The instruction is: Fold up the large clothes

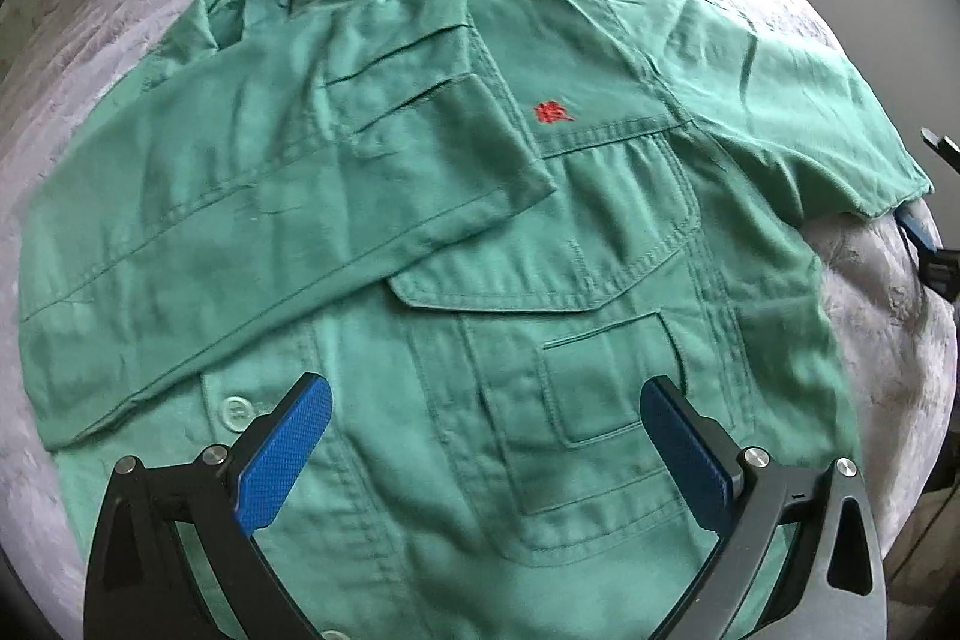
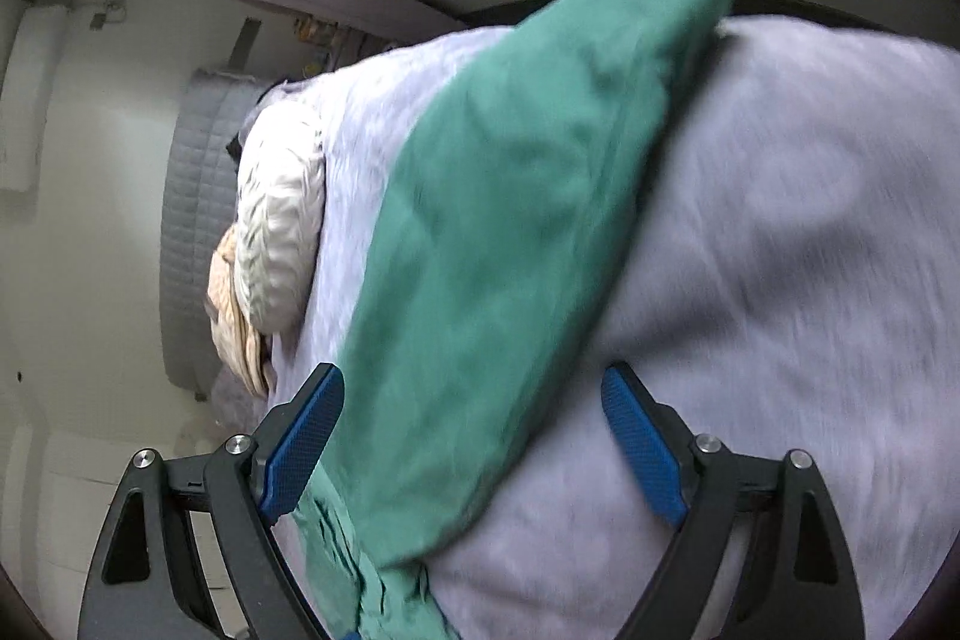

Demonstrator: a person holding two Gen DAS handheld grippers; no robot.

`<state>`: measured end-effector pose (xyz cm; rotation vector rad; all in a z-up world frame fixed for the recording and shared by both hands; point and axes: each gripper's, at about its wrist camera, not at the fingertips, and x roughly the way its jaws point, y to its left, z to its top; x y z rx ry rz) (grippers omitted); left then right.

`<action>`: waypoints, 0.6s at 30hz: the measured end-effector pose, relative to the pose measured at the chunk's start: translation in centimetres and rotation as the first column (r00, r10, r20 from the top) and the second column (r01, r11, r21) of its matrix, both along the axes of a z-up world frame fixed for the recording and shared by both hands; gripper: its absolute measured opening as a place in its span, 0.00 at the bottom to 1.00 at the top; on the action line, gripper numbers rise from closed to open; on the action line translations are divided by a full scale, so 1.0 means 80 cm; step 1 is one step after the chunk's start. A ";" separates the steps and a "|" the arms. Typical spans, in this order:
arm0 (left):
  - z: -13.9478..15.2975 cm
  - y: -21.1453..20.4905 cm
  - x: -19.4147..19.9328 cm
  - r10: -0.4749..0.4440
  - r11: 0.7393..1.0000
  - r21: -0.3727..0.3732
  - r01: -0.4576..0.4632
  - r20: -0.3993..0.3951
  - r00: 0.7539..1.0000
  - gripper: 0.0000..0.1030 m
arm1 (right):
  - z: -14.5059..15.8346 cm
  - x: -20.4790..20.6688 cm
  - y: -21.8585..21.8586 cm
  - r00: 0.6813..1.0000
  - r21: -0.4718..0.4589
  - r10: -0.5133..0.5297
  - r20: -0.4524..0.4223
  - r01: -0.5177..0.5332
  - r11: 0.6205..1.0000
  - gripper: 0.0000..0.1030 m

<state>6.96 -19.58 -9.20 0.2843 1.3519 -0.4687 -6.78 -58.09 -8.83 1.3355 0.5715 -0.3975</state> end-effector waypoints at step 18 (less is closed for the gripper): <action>0.003 0.003 0.006 0.037 0.998 -0.057 -0.037 0.001 0.999 1.00 | 0.012 0.063 -0.037 0.998 0.048 -0.061 0.007 0.061 0.997 0.05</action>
